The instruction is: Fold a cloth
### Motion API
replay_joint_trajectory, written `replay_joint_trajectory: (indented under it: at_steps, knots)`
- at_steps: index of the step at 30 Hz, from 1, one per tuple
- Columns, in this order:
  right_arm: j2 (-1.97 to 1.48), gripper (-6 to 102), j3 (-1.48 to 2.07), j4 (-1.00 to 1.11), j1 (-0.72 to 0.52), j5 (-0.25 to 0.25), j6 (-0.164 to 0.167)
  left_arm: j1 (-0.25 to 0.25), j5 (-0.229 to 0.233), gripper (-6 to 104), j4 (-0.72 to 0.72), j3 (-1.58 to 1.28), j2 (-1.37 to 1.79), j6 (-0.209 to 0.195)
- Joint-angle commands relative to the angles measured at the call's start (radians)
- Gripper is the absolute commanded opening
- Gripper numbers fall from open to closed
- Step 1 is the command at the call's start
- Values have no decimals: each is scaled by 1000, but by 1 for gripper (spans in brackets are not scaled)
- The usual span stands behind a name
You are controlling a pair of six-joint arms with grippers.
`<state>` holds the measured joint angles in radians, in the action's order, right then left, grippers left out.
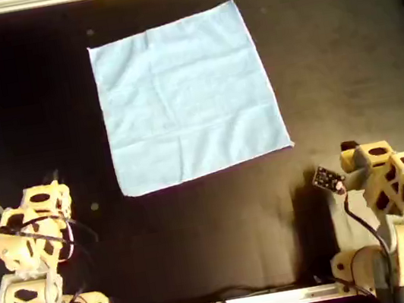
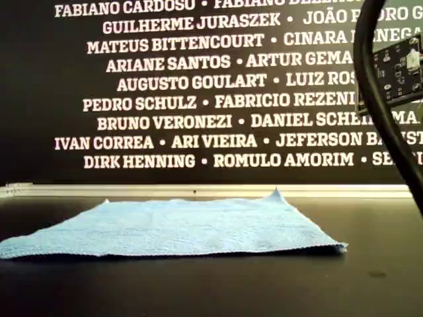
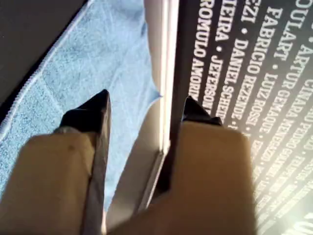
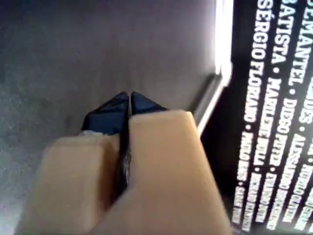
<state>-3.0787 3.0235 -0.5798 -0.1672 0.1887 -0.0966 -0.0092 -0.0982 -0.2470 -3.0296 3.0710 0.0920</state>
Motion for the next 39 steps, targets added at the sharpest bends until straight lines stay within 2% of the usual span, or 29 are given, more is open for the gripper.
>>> replay_joint_trajectory:
  at_steps: [1,6,11,18,20,21,23,26,31,34,39]
  knots:
    - [-38,-1,8,20,5,9,-6,9,-5,53,3,15,18,-6]
    - [-38,-1,-3,120,6,9,5,9,-5,53,3,15,18,-6]
    - [-38,-1,-2,287,5,9,-8,9,-5,53,3,15,18,-6]
    - [-38,-1,-23,318,6,11,-8,6,-6,54,6,15,20,-11]
    - [-38,0,-28,318,11,26,-8,6,-6,54,6,15,20,-11]
    - [-38,2,-31,318,12,44,5,5,-6,55,6,15,20,-11]
    - [-38,10,-31,318,12,83,3,-28,-8,60,6,15,20,-11]
    - [-37,27,-17,319,14,126,8,-126,-6,73,6,15,18,-11]
    - [-32,49,-3,318,-2,137,8,-293,-5,91,6,15,20,-6]
    - [-32,55,-6,318,-2,138,8,-322,-5,94,6,15,20,-8]
    - [-31,60,-29,318,35,141,11,-314,14,94,6,15,18,-9]
